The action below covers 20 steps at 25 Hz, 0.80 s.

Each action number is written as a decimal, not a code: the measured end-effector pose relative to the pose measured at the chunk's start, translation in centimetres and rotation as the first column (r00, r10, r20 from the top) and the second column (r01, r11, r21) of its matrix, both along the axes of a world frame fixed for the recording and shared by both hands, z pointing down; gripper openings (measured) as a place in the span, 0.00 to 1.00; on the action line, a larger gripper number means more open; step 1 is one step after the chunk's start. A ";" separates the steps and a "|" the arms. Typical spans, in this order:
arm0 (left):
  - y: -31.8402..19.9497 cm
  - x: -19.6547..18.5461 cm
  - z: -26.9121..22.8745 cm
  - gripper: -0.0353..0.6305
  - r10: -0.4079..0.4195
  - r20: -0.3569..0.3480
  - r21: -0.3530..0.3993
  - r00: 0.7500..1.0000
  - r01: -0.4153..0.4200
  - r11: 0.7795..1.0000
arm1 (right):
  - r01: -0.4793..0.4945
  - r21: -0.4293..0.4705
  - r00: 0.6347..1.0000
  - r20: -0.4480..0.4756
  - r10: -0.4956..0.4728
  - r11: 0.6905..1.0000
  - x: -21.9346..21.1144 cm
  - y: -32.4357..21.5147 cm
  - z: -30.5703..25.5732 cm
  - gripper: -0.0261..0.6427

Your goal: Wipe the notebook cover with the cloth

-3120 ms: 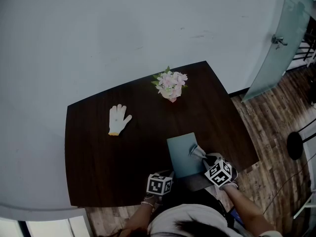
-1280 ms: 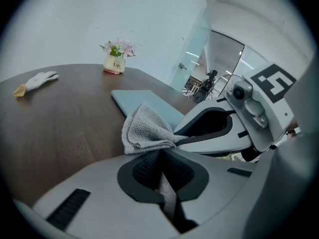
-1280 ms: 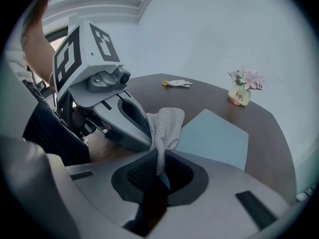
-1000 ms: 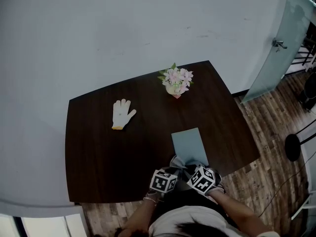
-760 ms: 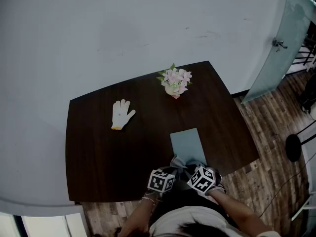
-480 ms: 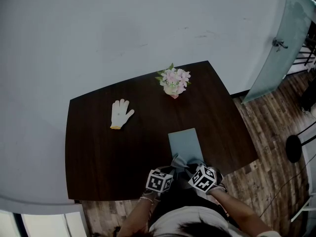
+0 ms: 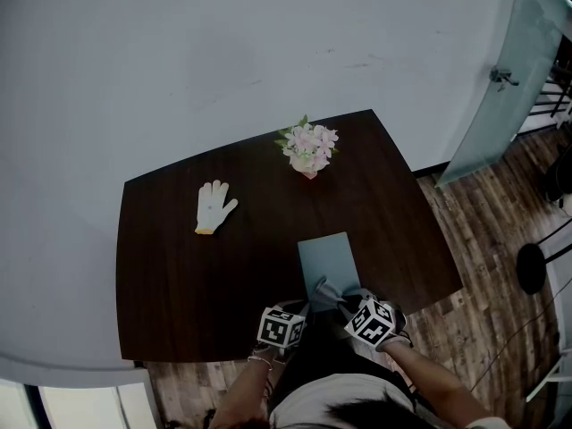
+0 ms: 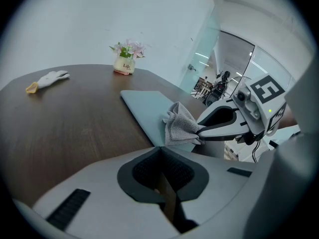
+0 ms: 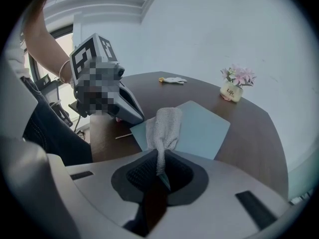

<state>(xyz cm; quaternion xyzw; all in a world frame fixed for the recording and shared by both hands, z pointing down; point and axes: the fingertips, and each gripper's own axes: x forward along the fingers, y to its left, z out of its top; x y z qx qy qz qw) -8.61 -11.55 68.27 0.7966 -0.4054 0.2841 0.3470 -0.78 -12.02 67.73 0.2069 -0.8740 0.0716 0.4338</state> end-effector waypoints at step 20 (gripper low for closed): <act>-0.3 0.1 0.2 0.08 -0.060 0.033 0.012 0.998 0.060 0.998 | -0.032 0.016 0.999 0.003 0.032 0.999 4.6 -0.7 0.0 0.11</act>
